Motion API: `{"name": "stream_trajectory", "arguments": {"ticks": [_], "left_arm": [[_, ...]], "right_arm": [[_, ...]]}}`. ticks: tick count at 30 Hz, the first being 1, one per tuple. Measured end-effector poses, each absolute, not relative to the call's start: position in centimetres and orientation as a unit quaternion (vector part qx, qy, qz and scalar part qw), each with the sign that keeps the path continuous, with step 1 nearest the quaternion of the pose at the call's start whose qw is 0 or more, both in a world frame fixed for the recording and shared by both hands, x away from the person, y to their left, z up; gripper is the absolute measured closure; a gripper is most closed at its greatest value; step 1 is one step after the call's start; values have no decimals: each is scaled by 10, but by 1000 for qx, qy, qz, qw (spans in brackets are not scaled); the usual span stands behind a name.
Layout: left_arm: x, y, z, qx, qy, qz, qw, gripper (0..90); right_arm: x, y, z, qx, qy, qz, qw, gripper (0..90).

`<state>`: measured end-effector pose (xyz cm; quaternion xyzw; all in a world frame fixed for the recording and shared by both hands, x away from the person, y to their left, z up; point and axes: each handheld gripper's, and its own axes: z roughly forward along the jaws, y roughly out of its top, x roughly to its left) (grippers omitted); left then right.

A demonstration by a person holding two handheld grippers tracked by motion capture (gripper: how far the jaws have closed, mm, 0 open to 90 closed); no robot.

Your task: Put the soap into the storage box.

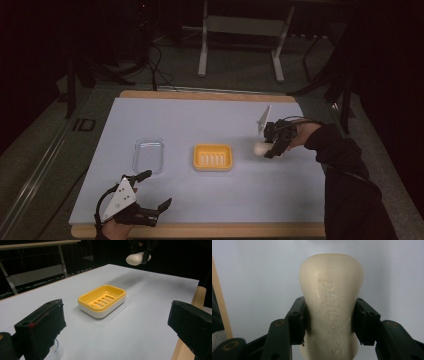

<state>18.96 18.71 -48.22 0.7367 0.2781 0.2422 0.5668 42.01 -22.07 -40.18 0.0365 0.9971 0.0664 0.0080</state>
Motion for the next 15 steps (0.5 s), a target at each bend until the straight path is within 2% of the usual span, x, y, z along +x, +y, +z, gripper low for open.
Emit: {"name": "stream_trajectory", "arguments": {"ticks": [15], "left_arm": [[189, 187, -482, 737, 277, 241, 568, 11]], "right_arm": [[420, -190, -394, 12, 996, 83, 13, 499]]}}
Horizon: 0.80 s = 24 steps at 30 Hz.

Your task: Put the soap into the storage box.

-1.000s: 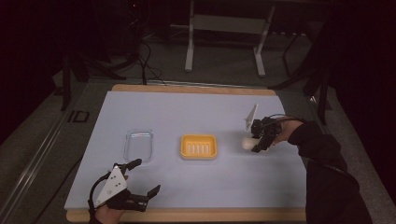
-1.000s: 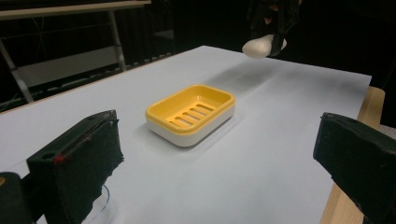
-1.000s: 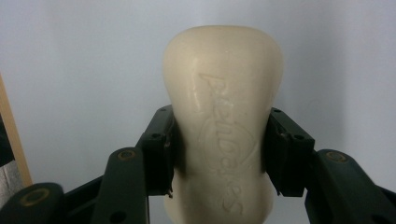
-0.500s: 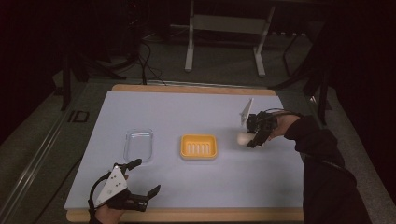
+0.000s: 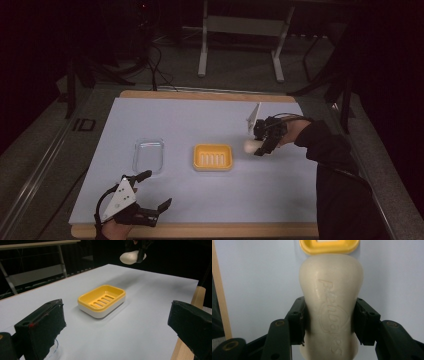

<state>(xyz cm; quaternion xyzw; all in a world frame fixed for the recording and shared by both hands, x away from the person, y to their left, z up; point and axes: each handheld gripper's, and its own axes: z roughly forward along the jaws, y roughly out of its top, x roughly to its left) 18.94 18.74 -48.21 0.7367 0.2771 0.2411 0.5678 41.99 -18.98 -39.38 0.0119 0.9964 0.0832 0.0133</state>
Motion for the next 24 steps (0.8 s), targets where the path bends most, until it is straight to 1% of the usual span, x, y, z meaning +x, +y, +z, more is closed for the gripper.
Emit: {"name": "stream_trajectory", "arguments": {"ticks": [18, 24], "left_arm": [[189, 188, -482, 737, 276, 242, 568, 11], [188, 188, -482, 736, 275, 241, 569, 11]], "right_arm": [[419, -149, -396, -17, 997, 77, 13, 499], [419, -136, -394, -31, 995, 91, 14, 499]]}}
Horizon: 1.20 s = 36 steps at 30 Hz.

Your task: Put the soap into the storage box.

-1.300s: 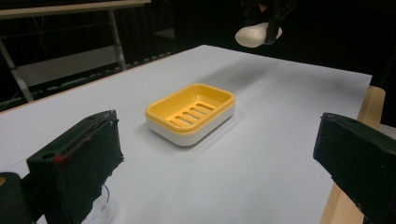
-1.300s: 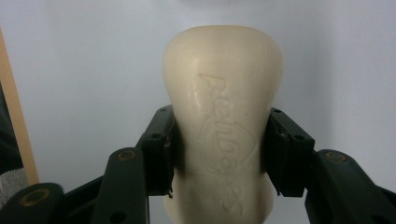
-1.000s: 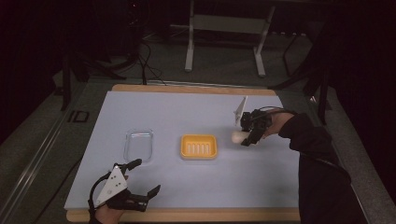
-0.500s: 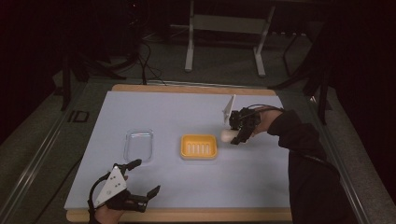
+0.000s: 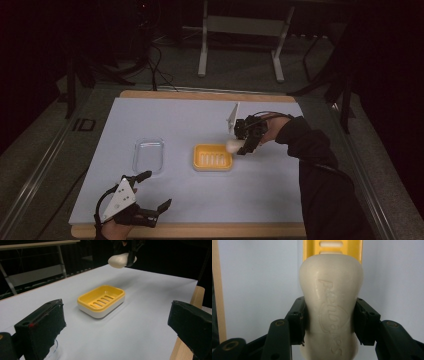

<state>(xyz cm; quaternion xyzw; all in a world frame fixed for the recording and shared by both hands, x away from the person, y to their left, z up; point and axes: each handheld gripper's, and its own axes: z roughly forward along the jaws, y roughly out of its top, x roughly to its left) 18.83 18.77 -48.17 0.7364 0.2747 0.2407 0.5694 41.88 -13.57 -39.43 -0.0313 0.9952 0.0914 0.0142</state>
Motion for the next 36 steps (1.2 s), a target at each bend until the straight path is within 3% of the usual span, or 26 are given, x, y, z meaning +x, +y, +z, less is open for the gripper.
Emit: {"name": "stream_trajectory", "arguments": {"ticks": [36], "left_arm": [[188, 187, -481, 738, 271, 239, 570, 11]], "right_arm": [[412, -80, -407, -78, 986, 144, 22, 498]]}}
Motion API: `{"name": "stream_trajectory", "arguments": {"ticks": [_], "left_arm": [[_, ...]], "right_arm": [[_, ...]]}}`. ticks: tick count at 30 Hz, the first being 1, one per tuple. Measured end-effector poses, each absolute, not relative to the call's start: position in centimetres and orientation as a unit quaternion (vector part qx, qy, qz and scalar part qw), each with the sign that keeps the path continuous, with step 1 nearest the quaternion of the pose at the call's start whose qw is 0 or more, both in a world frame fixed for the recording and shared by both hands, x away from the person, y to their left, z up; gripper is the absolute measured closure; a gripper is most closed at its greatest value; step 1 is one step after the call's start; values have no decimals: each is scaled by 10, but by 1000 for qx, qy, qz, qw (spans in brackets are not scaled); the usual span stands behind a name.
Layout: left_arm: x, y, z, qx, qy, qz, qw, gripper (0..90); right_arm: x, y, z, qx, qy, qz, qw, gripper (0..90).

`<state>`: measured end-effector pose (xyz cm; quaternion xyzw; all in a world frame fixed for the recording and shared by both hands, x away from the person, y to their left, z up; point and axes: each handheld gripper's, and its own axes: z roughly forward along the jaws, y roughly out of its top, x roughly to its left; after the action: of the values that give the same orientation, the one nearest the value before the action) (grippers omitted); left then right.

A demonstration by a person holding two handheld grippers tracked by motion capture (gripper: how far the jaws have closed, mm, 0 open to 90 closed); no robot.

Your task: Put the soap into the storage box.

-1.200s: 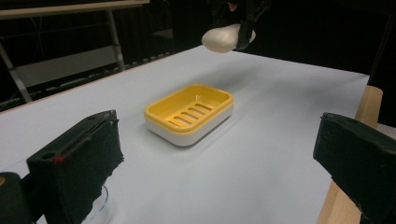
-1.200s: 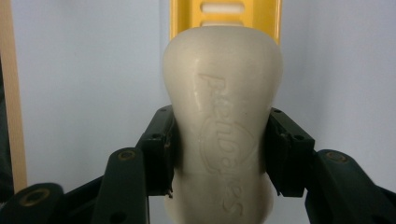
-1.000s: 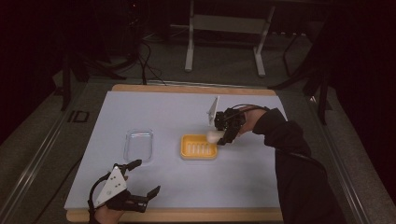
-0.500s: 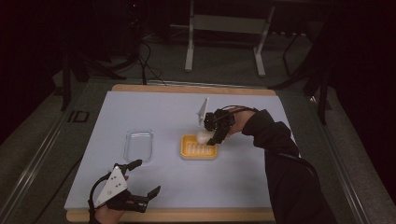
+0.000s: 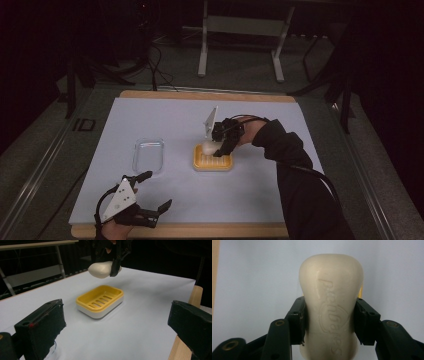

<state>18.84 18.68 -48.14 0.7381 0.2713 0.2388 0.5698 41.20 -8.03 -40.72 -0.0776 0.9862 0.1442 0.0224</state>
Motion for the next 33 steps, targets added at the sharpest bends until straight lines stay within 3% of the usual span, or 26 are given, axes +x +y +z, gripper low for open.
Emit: {"name": "stream_trajectory", "arguments": {"ticks": [12, 33], "left_arm": [[188, 187, -481, 738, 271, 237, 571, 11], [188, 187, -481, 738, 269, 234, 573, 11]], "right_arm": [[416, -86, -410, -70, 978, 195, 18, 498], [428, -98, -451, -56, 970, 236, -2, 498]]}}
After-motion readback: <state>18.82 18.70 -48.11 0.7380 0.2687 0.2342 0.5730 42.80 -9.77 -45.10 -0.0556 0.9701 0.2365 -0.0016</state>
